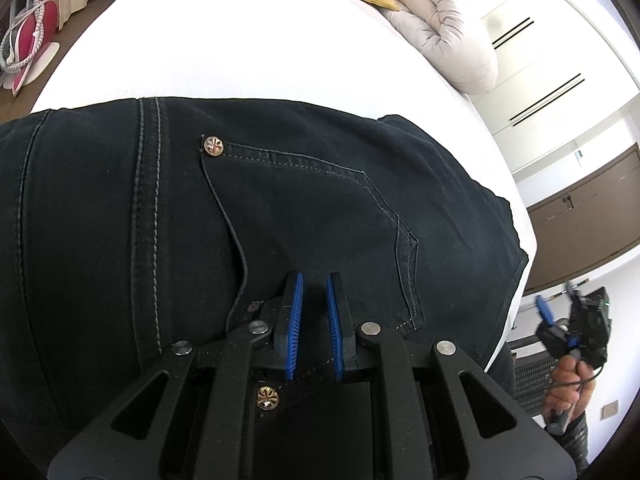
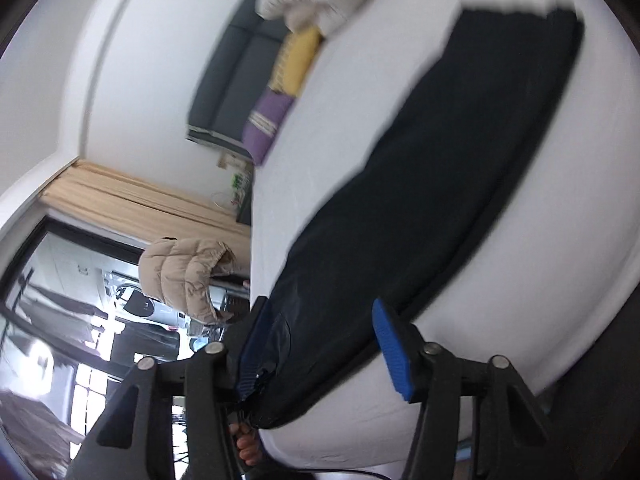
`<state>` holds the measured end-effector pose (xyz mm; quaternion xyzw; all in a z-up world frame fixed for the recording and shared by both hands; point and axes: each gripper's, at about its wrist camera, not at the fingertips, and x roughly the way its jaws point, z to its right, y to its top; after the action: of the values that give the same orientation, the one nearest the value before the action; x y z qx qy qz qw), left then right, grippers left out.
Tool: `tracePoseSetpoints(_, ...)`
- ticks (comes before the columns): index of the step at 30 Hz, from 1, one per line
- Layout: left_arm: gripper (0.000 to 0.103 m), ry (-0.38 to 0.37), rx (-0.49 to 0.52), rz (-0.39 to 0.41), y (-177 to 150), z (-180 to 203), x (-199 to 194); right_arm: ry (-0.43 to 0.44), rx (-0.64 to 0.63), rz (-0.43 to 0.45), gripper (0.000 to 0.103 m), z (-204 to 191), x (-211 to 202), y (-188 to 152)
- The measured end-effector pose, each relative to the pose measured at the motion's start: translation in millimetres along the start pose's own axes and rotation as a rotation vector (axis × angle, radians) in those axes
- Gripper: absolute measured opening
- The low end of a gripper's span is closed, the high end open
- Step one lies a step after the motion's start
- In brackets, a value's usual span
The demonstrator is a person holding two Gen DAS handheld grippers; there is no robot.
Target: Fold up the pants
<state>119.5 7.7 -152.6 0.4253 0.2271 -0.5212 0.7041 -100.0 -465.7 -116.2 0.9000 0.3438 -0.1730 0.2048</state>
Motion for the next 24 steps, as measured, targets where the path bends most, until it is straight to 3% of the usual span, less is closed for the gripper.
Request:
tracePoseSetpoints(5, 0.013, -0.014, -0.013, 0.002, -0.6, -4.7, -3.4, -0.021, 0.150, -0.072, 0.054, 26.1, 31.8, -20.1)
tracePoseSetpoints(20, 0.013, -0.018, -0.017, 0.004, 0.4, -7.7, -5.4, 0.021, 0.198, -0.102, 0.054, 21.6, 48.7, -23.2)
tracePoseSetpoints(24, 0.013, -0.022, -0.020, 0.004, 1.0, -9.6, -6.4, -0.031, 0.168, -0.080, 0.054, 9.5, 36.5, -14.9)
